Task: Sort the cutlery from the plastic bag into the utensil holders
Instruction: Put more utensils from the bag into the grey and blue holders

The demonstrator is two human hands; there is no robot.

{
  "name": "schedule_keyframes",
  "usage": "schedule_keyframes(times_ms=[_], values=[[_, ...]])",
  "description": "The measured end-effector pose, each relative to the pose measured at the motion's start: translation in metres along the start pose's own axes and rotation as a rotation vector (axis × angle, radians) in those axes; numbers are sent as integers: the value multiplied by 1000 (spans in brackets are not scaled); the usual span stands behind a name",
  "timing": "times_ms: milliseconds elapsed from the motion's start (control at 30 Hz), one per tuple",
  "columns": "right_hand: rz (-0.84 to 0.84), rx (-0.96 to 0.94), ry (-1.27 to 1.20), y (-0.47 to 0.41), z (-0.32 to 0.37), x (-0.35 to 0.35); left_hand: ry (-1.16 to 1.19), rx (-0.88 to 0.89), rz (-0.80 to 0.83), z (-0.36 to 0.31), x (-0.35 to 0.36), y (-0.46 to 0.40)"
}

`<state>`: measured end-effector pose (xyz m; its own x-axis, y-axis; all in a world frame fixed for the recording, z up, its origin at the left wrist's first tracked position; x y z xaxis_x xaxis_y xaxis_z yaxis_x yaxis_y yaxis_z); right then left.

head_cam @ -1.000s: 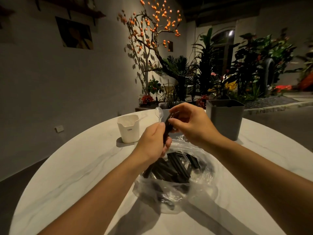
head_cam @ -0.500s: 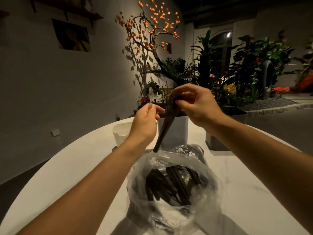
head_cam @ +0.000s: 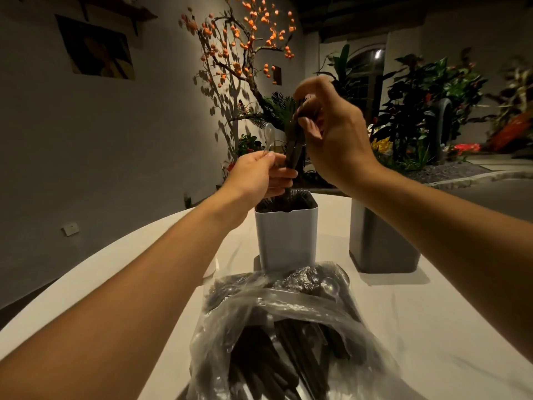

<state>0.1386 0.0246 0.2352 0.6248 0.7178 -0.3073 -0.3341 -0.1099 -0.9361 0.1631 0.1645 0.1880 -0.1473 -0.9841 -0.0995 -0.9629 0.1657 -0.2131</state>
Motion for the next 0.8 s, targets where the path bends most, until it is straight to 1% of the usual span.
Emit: schedule_keyframes(times_ms=[100, 200, 233, 267, 300, 333, 367, 400, 433, 467, 500, 567, 600, 633, 733, 800], values=[[64, -78, 75, 4, -13, 21, -62, -34, -19, 14, -2, -13], [196, -3, 113, 25, -31, 45, -198, 2, -131, 33, -14, -19], [277, 39, 139, 35, -38, 52, -239, 13, -170, 38, -19, -19], [401, 78, 189, 45, -44, 60, -271, 7, -194, 42, -24, -17], [553, 86, 279, 55, -47, 66, -284, -14, -205, 45, -29, -13], [682, 56, 384, 63, -48, 71, -276, -47, -202, 48, -32, -8], [763, 21, 475, 69, -48, 74, -253, -92, -195, 50, -34, -3], [784, 2, 534, 70, -45, 75, -220, -139, -188, 51, -36, 2], [753, -4, 551, 68, -40, 75, -185, -173, -185, 52, -39, 6], [689, 10, 510, 64, -31, 74, -158, -183, -187, 52, -40, 10], [611, 55, 410, 58, -22, 71, -153, -175, -195, 53, -41, 11], [488, 245, 67, 47, -1, 71, -206, -134, -211, 56, -46, 19], [472, 336, -73, 44, 8, 73, -243, -100, -209, 57, -48, 23], [470, 387, -139, 42, 17, 76, -271, -63, -200, 59, -52, 26], [458, 396, -158, 39, 32, 90, -345, 4, -170, 60, -64, 38], [385, 380, -141, 38, 38, 99, -364, 28, -179, 60, -77, 40]])
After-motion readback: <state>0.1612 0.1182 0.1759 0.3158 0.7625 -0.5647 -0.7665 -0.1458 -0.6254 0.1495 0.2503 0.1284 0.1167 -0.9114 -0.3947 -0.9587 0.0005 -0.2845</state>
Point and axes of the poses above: each hand's wrist, its own y-axis away from the middle knuckle, its own x-axis out of the palm, z = x × y, the point moved 3 cm from there along -y, towards the middle knuckle, and after that the axes turned 3 degrees about -x, right-handed, at the moved point
